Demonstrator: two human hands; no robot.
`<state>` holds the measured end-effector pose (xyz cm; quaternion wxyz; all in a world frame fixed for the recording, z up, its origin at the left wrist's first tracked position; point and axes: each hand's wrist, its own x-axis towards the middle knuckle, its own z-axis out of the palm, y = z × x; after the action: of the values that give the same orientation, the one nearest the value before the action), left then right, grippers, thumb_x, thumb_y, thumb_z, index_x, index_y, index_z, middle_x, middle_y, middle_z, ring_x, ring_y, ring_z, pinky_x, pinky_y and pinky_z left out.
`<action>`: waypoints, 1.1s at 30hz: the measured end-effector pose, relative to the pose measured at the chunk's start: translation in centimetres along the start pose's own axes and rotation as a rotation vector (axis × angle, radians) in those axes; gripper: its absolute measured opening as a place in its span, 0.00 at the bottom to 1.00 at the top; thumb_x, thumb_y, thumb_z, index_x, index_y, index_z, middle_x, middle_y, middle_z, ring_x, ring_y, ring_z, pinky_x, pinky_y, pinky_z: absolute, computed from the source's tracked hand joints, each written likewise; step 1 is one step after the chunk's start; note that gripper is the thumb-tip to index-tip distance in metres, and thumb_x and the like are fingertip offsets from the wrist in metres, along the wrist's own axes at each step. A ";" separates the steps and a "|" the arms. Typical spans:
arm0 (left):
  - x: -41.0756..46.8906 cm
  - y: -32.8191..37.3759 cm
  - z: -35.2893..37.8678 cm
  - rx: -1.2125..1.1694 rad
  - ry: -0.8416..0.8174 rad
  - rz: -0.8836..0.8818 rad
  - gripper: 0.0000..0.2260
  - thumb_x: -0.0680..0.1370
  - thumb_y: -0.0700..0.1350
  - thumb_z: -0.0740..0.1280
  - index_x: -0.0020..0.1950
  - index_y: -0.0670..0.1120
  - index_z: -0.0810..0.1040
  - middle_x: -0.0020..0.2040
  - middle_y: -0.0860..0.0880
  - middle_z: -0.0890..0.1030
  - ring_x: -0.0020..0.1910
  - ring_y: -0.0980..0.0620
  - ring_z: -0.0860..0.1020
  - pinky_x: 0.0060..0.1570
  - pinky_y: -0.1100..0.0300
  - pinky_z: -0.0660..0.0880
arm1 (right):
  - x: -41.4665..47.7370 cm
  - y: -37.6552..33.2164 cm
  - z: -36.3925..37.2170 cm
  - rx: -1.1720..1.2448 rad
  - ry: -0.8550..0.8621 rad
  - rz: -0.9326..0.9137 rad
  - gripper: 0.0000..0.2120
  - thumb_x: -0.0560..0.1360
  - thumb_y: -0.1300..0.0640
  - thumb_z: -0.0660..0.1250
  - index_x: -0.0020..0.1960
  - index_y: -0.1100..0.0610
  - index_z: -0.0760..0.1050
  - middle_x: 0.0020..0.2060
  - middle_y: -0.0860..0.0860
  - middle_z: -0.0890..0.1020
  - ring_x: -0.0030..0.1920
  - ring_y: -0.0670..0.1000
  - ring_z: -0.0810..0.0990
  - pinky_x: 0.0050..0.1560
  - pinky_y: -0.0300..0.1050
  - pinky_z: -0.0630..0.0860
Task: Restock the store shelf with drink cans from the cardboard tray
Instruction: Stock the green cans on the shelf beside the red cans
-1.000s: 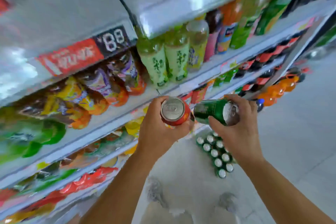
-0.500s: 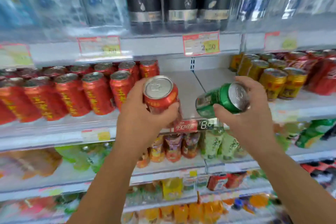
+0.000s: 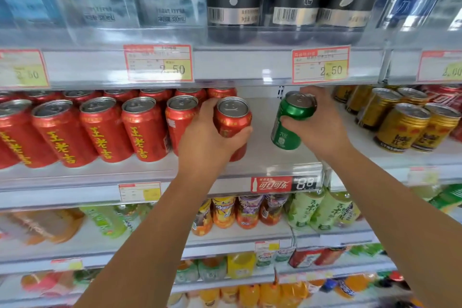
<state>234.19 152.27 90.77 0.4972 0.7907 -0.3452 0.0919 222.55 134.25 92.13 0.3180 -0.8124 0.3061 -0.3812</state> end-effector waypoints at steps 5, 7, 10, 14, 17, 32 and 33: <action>-0.1 -0.7 1.6 0.042 0.041 -0.018 0.34 0.71 0.62 0.72 0.73 0.54 0.67 0.61 0.52 0.81 0.57 0.50 0.80 0.56 0.54 0.77 | 0.8 1.0 0.5 -0.028 -0.026 0.006 0.32 0.67 0.50 0.76 0.67 0.47 0.67 0.58 0.48 0.75 0.58 0.50 0.75 0.57 0.46 0.74; -0.1 -0.9 1.7 0.029 0.036 -0.017 0.35 0.71 0.63 0.71 0.74 0.54 0.65 0.62 0.52 0.80 0.58 0.51 0.79 0.56 0.57 0.75 | 0.2 0.8 0.4 -0.043 -0.031 0.023 0.35 0.69 0.50 0.75 0.71 0.49 0.64 0.61 0.49 0.74 0.62 0.51 0.73 0.61 0.45 0.71; -1.5 -1.8 1.3 -0.039 -0.041 -0.022 0.37 0.72 0.61 0.71 0.77 0.52 0.62 0.67 0.52 0.77 0.63 0.52 0.77 0.59 0.62 0.72 | -3.6 -0.6 0.6 -0.143 0.209 -0.132 0.31 0.73 0.51 0.72 0.72 0.54 0.64 0.65 0.53 0.70 0.66 0.53 0.66 0.66 0.45 0.65; -4.9 -4.4 -0.5 -0.004 0.046 0.069 0.28 0.74 0.62 0.68 0.71 0.50 0.73 0.65 0.52 0.79 0.63 0.54 0.76 0.62 0.58 0.73 | -8.7 -2.9 3.6 0.061 0.063 -0.371 0.18 0.76 0.57 0.67 0.65 0.53 0.70 0.54 0.45 0.72 0.56 0.46 0.73 0.58 0.36 0.70; -5.1 -6.8 -2.3 0.227 0.217 0.231 0.19 0.74 0.60 0.67 0.57 0.48 0.83 0.53 0.51 0.83 0.54 0.52 0.76 0.55 0.56 0.73 | -8.1 -4.0 5.5 0.118 -0.023 -0.320 0.21 0.76 0.55 0.68 0.67 0.53 0.69 0.58 0.49 0.72 0.59 0.43 0.72 0.62 0.35 0.69; -5.1 -12.2 -3.1 0.265 0.177 0.418 0.16 0.71 0.61 0.72 0.48 0.50 0.84 0.42 0.54 0.81 0.43 0.49 0.77 0.51 0.55 0.69 | 0.5 -10.9 8.4 -0.455 -0.411 -0.711 0.24 0.73 0.44 0.70 0.68 0.43 0.73 0.66 0.45 0.76 0.66 0.49 0.73 0.66 0.49 0.69; -5.0 -12.2 -3.0 0.268 0.175 0.416 0.16 0.71 0.61 0.72 0.48 0.50 0.84 0.41 0.55 0.81 0.43 0.49 0.77 0.51 0.54 0.70 | 0.4 -10.9 8.4 -0.459 -0.375 -0.706 0.23 0.72 0.42 0.70 0.66 0.43 0.75 0.65 0.45 0.77 0.64 0.49 0.74 0.65 0.49 0.69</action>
<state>238.80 160.41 80.98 0.3862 0.7505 -0.4409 0.3052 232.39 143.01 96.19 0.0304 -0.9712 0.0245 -0.2350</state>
